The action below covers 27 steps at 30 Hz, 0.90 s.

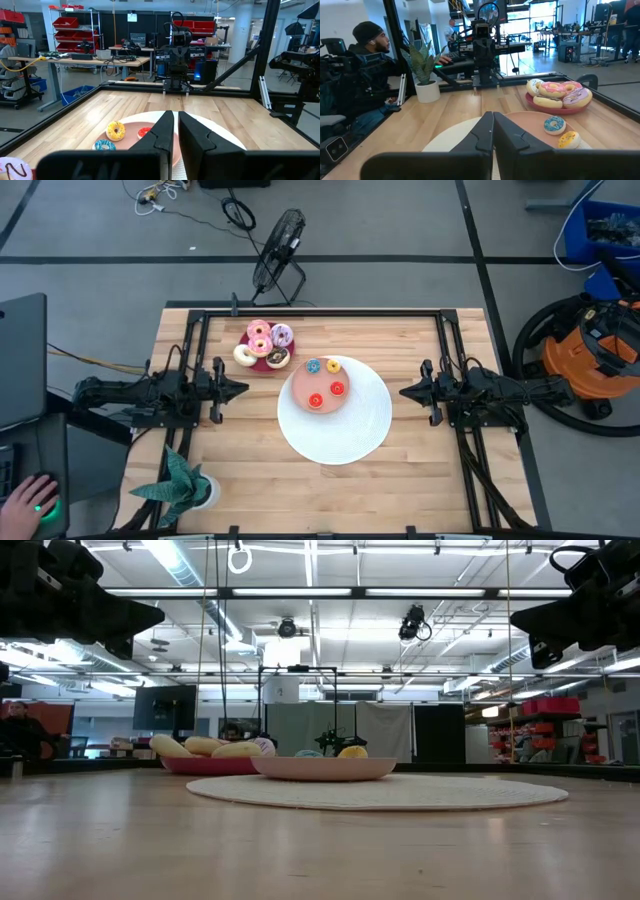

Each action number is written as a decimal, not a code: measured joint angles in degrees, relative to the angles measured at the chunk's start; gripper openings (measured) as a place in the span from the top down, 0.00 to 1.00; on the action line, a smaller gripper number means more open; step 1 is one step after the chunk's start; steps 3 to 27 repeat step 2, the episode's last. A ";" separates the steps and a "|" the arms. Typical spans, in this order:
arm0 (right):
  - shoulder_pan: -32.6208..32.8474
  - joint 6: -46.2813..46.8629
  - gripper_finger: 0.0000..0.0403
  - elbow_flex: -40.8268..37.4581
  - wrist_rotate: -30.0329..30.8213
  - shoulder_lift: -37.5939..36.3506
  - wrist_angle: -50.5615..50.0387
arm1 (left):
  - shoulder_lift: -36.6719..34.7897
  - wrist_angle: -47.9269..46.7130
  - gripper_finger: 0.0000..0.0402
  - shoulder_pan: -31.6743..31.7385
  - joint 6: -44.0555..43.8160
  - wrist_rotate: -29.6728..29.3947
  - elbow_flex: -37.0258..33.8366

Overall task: Pick & Place donuts
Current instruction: Return to Home Position

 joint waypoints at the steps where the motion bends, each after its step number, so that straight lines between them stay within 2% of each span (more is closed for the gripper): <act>1: 0.01 0.01 0.97 0.00 0.00 -0.01 0.00 | 0.01 0.01 0.93 0.01 0.00 0.00 0.00; 27: 0.01 0.00 0.97 0.00 0.00 0.00 0.01 | 0.02 0.02 0.93 0.00 0.00 0.00 0.00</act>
